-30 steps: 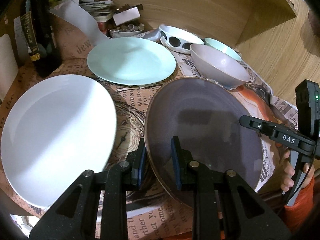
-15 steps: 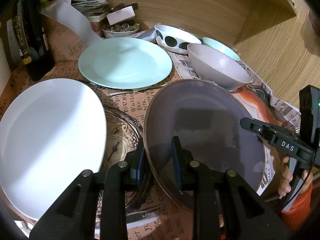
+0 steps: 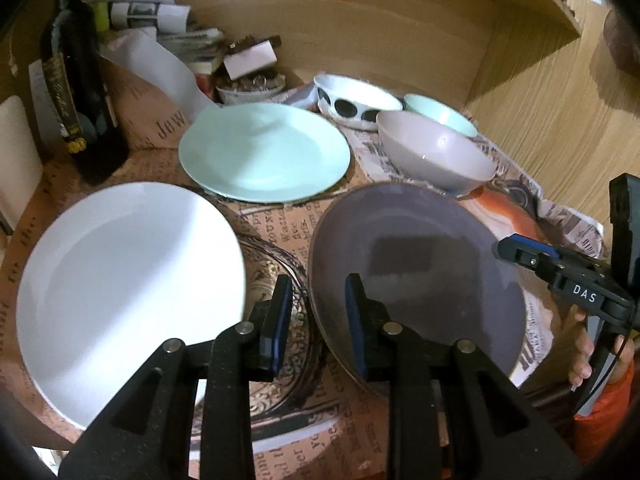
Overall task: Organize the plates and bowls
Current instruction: 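Lower the dark brown plate onto the newspaper and open both tools, then move both tools to the white plate rim and close them on it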
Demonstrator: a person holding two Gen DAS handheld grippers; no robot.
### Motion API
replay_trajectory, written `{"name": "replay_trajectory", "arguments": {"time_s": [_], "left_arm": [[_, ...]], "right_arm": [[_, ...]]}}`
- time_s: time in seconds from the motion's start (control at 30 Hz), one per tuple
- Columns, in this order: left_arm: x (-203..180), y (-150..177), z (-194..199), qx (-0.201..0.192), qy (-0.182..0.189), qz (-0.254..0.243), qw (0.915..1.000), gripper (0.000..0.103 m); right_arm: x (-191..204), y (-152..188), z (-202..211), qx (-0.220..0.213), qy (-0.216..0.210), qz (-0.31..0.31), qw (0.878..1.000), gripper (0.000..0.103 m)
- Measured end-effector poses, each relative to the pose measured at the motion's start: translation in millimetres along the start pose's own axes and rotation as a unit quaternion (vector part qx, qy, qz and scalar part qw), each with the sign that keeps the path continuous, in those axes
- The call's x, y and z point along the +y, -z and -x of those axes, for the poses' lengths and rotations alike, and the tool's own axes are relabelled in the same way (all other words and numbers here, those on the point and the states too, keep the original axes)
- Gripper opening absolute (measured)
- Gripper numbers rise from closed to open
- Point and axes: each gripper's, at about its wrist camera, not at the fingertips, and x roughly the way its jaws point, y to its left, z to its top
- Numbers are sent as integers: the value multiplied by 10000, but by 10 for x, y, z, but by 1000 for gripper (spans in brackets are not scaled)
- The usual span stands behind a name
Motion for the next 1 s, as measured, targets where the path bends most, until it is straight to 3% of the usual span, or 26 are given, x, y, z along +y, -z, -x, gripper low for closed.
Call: {"name": "replay_trajectory", "arguments": {"time_s": [0.2, 0.47, 0.67, 1.0], "left_arm": [[113, -42, 345, -419, 38, 125, 9990, 51], [398, 8, 781, -937, -367, 279, 9945, 67], [672, 95, 988, -1122, -679, 395, 9906, 86], [1198, 243, 1065, -981, -1037, 631, 9877, 86]], "right_arm": [[122, -92, 237, -402, -151, 42, 9991, 33], [504, -216, 354, -834, -464, 304, 9950, 58], [840, -279, 283, -925, -742, 551, 9914, 64], [1367, -395, -22, -561, -1132, 975, 9872, 66]]}}
